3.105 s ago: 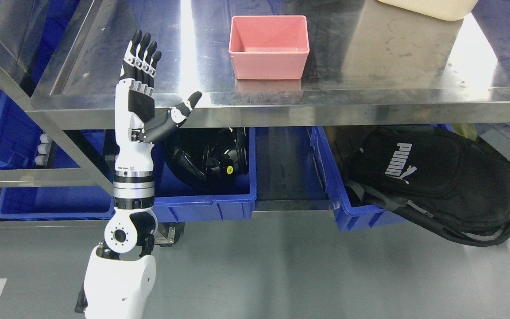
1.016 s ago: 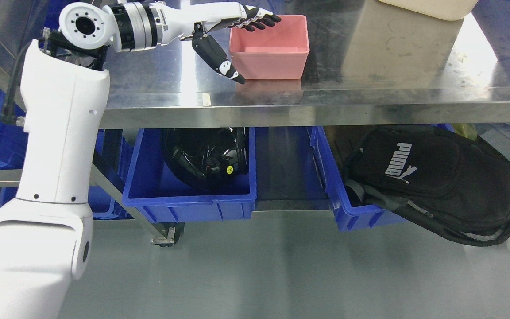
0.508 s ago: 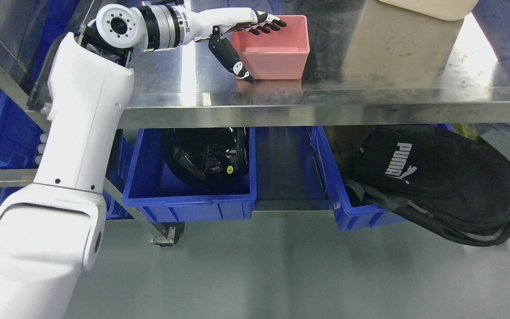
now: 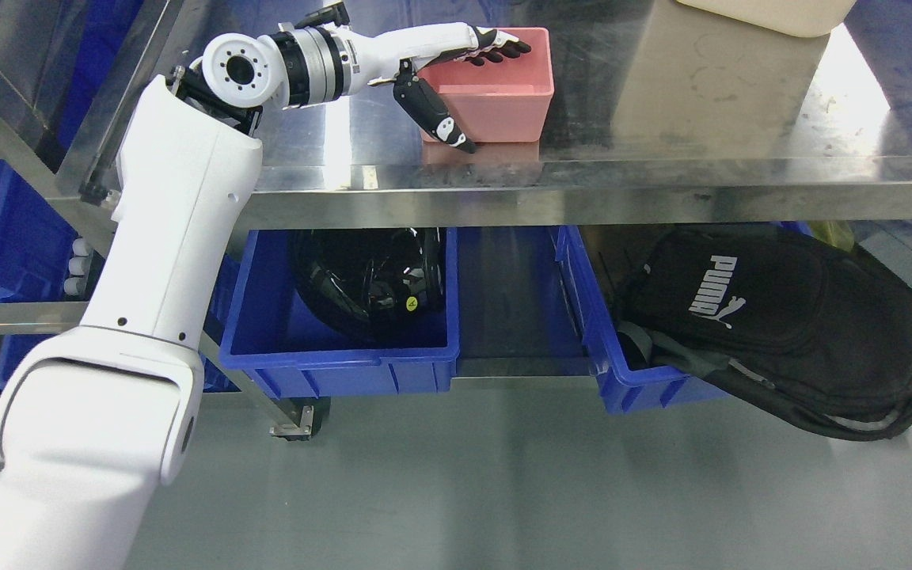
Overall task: Place storage box into left shelf container
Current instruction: 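Lift the pink box with the left hand and pull it off the shelf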
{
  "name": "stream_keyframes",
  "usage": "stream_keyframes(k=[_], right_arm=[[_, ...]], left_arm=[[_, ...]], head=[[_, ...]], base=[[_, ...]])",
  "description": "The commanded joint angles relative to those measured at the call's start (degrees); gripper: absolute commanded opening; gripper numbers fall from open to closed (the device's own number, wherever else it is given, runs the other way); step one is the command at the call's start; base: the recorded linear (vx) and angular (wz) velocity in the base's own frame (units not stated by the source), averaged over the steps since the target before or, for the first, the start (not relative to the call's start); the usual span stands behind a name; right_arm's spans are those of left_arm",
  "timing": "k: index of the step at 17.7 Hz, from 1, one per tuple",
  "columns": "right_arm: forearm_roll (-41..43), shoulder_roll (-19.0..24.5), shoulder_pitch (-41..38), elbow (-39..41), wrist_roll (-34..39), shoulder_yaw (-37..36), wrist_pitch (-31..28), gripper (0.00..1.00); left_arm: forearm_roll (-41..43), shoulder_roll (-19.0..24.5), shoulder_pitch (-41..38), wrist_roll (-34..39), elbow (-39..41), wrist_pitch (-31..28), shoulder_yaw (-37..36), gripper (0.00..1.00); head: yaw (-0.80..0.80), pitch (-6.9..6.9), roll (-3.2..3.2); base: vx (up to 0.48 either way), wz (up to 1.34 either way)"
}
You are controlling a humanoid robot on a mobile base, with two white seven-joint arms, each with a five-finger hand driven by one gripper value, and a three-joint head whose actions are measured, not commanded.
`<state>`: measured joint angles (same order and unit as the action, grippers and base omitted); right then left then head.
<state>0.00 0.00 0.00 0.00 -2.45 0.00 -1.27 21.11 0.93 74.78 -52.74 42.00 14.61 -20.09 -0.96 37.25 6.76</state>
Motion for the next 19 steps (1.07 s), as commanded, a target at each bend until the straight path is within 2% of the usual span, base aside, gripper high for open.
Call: stream_keyframes(k=[1,7,10,13,14,16,19], right_arm=[[-0.1,-1.0,-0.5,1.0,0.0,-0.3,0.0,1.00],[-0.1,-1.0,-0.5,1.0,0.0,-0.3,0.0,1.00],[-0.1,-1.0,-0.5,1.0,0.0,-0.3,0.0,1.00],[-0.1,-1.0,-0.5,1.0,0.0,-0.3,0.0,1.00],[-0.1,-1.0,-0.5,1.0,0.0,-0.3,0.0,1.00],[-0.1,-1.0,-0.5,1.0,0.0,-0.3,0.0,1.00],[-0.1,-1.0,-0.5,1.0,0.0,-0.3,0.0,1.00]], left_arm=[[-0.2,0.1,-0.8,-0.4,-5.2,-0.2,-3.4,0.85],[0.4,0.1,-0.9,-1.0,-6.1,-0.2,-2.3,0.60],[0.2,0.1,-0.9,-1.1,-6.3,1.2,2.0,0.37],[-0.8,0.1,-0.9,-2.7,-8.9,6.1,8.4,0.04],[-2.1,0.1,-0.9,-3.7,-10.7,8.0,11.3,0.00],[-8.9,0.1,-1.9,-5.0,-11.9,9.2,14.8,0.00],[-26.0,0.1,-5.1,-7.5,-11.1,9.6,17.6,0.00]], head=[[0.00,0.00,0.00],[0.00,0.00,0.00],[0.00,0.00,0.00],[0.00,0.00,0.00],[0.00,0.00,0.00],[0.00,0.00,0.00],[0.00,0.00,0.00]], base=[[0.000,0.00],[-0.001,0.04],[0.000,0.00],[0.000,0.00],[0.000,0.00],[0.000,0.00],[0.000,0.00]])
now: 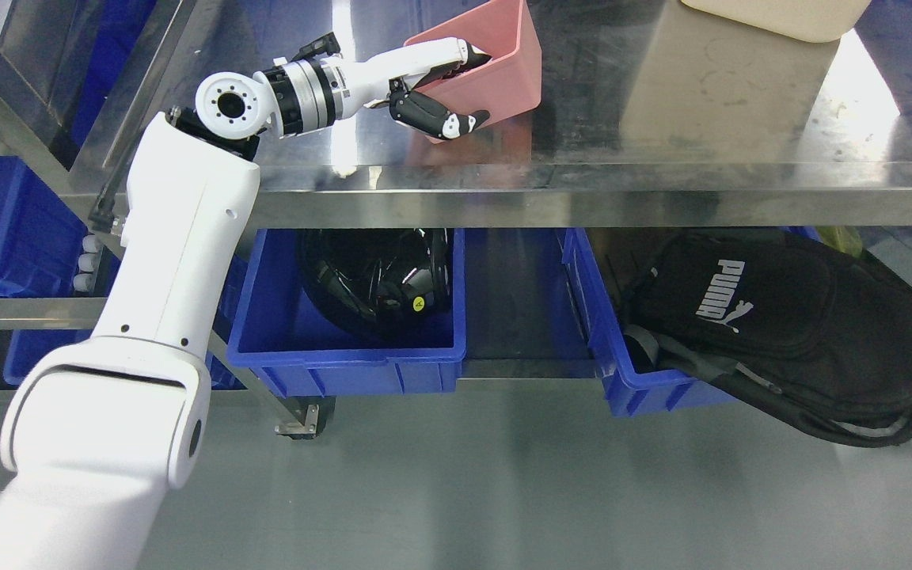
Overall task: Place storage box into left shelf container
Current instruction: 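Lift the pink box with the left hand and pull it off the shelf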
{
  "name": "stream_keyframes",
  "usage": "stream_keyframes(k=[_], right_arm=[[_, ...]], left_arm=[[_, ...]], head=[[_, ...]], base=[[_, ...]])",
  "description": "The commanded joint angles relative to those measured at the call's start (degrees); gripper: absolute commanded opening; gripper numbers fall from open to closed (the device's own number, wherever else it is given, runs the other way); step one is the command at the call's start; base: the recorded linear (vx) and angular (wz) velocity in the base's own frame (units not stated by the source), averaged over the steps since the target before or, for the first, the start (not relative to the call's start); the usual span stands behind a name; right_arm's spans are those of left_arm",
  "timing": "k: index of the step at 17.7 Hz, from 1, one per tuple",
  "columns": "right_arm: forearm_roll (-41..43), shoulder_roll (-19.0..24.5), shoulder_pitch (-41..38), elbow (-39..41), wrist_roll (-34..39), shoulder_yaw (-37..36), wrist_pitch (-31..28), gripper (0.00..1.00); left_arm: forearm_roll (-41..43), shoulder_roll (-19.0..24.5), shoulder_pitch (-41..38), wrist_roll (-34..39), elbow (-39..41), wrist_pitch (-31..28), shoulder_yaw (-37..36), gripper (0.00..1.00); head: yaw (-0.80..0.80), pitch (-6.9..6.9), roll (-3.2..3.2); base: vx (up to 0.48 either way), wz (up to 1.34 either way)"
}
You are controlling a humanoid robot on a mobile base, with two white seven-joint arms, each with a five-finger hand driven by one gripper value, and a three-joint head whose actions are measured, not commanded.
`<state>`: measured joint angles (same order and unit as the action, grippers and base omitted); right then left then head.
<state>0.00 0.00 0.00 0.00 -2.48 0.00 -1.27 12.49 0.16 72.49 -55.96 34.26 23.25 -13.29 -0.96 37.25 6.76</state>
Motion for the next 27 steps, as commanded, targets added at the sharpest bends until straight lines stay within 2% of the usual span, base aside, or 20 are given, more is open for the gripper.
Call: stream_keyframes(k=[1,3,10,12,15,18,20,23,25,27], right_arm=[[-0.1,-1.0,-0.5,1.0,0.0,-0.3,0.0,1.00],[-0.1,-1.0,-0.5,1.0,0.0,-0.3,0.0,1.00],[-0.1,-1.0,-0.5,1.0,0.0,-0.3,0.0,1.00],[-0.1,-1.0,-0.5,1.0,0.0,-0.3,0.0,1.00],[-0.1,-1.0,-0.5,1.0,0.0,-0.3,0.0,1.00],[-0.1,-1.0,-0.5,1.0,0.0,-0.3,0.0,1.00],[-0.1,-1.0,-0.5,1.0,0.0,-0.3,0.0,1.00],[-0.1,-1.0,-0.5,1.0,0.0,-0.3,0.0,1.00],[-0.1,-1.0,-0.5,1.0,0.0,-0.3,0.0,1.00],[-0.1,-1.0,-0.5,1.0,0.0,-0.3,0.0,1.00]], left_arm=[[-22.1,0.8,-3.1,-4.2,-3.2,1.0,11.1,0.00],[-27.8,0.8,-3.9,-4.2,-2.6,0.9,11.3,0.00],[-38.0,0.8,-8.2,-4.2,2.9,0.6,13.8,0.00],[-40.8,0.8,-10.2,-3.7,8.5,0.6,13.8,0.00],[-46.8,0.8,-16.5,-0.9,24.5,1.4,12.5,0.00],[-47.5,0.8,-25.3,6.8,38.6,4.5,5.8,0.00],[-47.2,0.8,-32.3,12.3,45.1,12.6,-3.6,0.00],[-43.6,0.8,-43.8,13.3,48.7,19.3,-14.5,0.00],[-41.8,0.8,-50.3,12.9,49.2,21.7,-16.5,0.00],[-41.8,0.8,-54.1,11.9,49.2,21.7,-16.2,0.01]], head=[[0.00,0.00,0.00],[0.00,0.00,0.00],[0.00,0.00,0.00],[0.00,0.00,0.00],[0.00,0.00,0.00],[0.00,0.00,0.00],[0.00,0.00,0.00],[0.00,0.00,0.00],[0.00,0.00,0.00],[0.00,0.00,0.00]], base=[[0.006,0.03],[0.004,0.04],[-0.001,-0.02],[-0.003,-0.01],[0.000,0.00],[0.000,0.00],[0.000,0.00],[0.000,0.00],[0.000,0.00],[0.000,0.00]])
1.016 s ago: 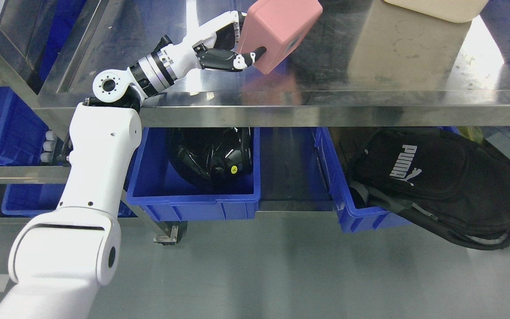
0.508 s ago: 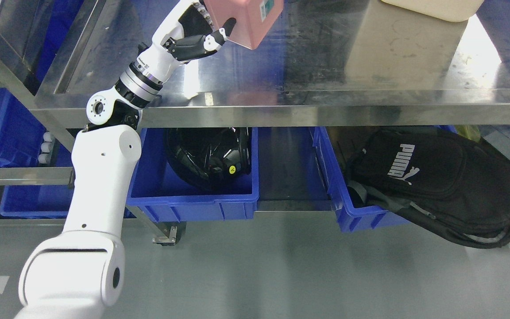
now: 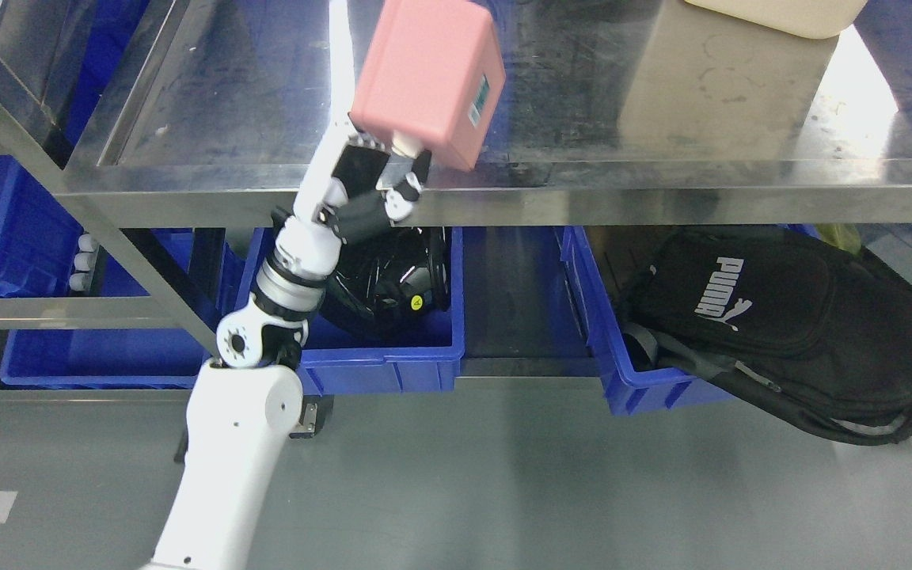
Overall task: Place storage box into left shelf container
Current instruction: 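Lift the pink box with the left hand and pull it off the shelf, then hold the pink box in the left hand while turning toward the bin rack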
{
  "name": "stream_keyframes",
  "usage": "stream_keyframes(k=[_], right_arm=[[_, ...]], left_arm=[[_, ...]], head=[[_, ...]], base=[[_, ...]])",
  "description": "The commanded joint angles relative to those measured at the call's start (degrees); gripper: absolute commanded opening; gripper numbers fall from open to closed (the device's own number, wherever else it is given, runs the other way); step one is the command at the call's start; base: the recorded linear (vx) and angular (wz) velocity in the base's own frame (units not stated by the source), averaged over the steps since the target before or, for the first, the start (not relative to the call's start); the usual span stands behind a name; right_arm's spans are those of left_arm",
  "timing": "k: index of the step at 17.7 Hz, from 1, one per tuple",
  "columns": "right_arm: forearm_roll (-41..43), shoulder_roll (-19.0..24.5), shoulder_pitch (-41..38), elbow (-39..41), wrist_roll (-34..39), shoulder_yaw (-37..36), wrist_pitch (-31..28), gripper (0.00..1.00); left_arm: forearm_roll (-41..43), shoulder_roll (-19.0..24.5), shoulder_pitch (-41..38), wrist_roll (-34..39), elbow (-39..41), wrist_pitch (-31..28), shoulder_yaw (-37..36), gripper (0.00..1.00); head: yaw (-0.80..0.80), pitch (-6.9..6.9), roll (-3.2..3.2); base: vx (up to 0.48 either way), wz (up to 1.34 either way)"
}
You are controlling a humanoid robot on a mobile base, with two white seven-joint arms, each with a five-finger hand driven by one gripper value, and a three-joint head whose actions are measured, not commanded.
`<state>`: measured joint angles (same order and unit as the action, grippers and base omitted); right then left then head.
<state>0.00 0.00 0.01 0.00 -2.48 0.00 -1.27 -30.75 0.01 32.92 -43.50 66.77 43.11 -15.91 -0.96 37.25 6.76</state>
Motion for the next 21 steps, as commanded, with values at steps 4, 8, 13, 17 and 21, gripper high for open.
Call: stream_keyframes(k=[4,8,13,17,21], right_arm=[[-0.1,-1.0,-0.5,1.0,0.0,-0.3,0.0,1.00],[-0.1,-1.0,-0.5,1.0,0.0,-0.3,0.0,1.00],[-0.1,-1.0,-0.5,1.0,0.0,-0.3,0.0,1.00],[-0.1,-1.0,-0.5,1.0,0.0,-0.3,0.0,1.00],[-0.1,-1.0,-0.5,1.0,0.0,-0.3,0.0,1.00]], left_arm=[[1.4,1.0,-18.6,-0.6,16.9,1.9,-12.1,0.01],[1.5,1.0,-21.3,-0.5,17.3,1.9,-11.5,0.01],[1.5,1.0,-25.0,-0.5,17.6,1.9,-10.7,0.01],[1.5,1.0,-26.7,-0.6,17.6,1.9,-10.7,0.01],[1.5,1.0,-27.9,-0.5,17.7,1.9,-10.7,0.02]], head=[[0.00,0.00,0.00],[0.00,0.00,0.00],[0.00,0.00,0.00],[0.00,0.00,0.00],[0.00,0.00,0.00]], base=[[0.011,0.09],[0.020,0.16],[0.043,0.35],[0.074,0.66],[0.118,1.10]])
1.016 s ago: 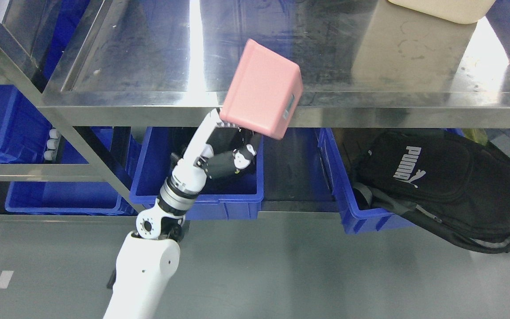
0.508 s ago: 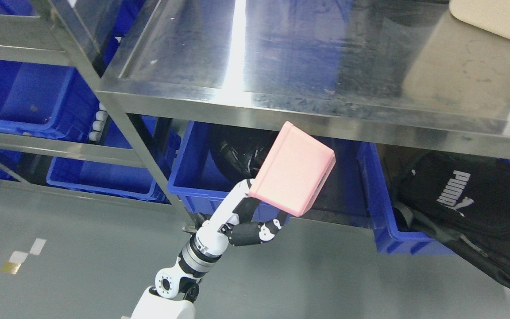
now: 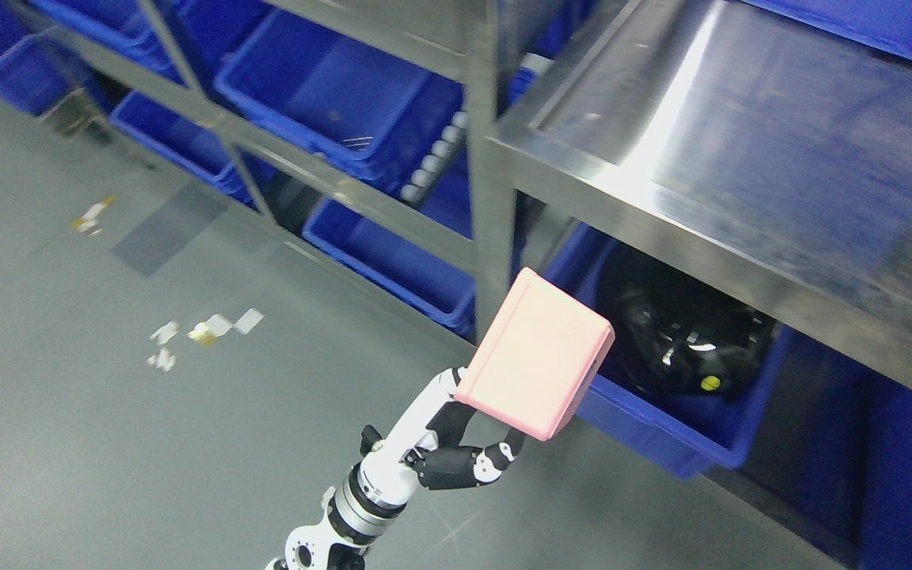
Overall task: Place storage box into left shelf container
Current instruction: 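Hold the pink box in the left hand while turning toward the bin rack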
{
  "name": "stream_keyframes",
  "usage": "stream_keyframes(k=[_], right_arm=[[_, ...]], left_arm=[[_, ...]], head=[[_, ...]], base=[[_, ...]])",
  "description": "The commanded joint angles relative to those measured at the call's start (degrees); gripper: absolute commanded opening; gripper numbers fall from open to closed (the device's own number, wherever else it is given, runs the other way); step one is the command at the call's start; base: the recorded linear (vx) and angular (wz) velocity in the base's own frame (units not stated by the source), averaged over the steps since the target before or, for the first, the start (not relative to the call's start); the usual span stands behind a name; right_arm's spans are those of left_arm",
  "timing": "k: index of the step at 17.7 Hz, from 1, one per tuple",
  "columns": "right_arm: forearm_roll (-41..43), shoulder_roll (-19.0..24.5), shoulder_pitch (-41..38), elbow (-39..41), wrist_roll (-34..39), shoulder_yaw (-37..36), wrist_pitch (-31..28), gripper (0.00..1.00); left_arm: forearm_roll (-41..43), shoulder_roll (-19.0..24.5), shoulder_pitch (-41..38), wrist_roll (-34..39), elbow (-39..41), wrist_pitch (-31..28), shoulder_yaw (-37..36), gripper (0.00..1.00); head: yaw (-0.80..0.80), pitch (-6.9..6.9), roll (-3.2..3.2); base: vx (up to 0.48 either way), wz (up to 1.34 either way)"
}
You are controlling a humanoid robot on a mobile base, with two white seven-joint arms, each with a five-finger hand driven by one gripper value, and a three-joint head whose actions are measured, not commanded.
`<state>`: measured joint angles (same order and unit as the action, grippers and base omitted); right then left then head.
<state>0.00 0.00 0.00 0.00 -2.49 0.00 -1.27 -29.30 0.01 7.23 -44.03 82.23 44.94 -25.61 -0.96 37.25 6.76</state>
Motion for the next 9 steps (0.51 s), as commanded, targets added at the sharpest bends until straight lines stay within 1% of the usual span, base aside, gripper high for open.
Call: stream_keyframes(k=[1,5,9], right_arm=[[-0.1,-1.0,-0.5,1.0,0.0,-0.3,0.0,1.00],[-0.1,-1.0,-0.5,1.0,0.0,-0.3,0.0,1.00],[-0.1,-1.0,-0.5,1.0,0.0,-0.3,0.0,1.00]], left_arm=[[0.0,1.0,-2.4,0.0,2.2,0.1,-1.0,0.02],[0.0,1.0,-4.2,-0.1,2.2,0.1,-0.9,0.02],[0.0,1.0,-4.2,-0.1,2.2,0.1,-0.9,0.02]], head=[[0.00,0.00,0.00],[0.00,0.01,0.00],[0.00,0.02,0.00]], base=[[0.150,1.23],[0.202,1.17],[0.225,1.13]])
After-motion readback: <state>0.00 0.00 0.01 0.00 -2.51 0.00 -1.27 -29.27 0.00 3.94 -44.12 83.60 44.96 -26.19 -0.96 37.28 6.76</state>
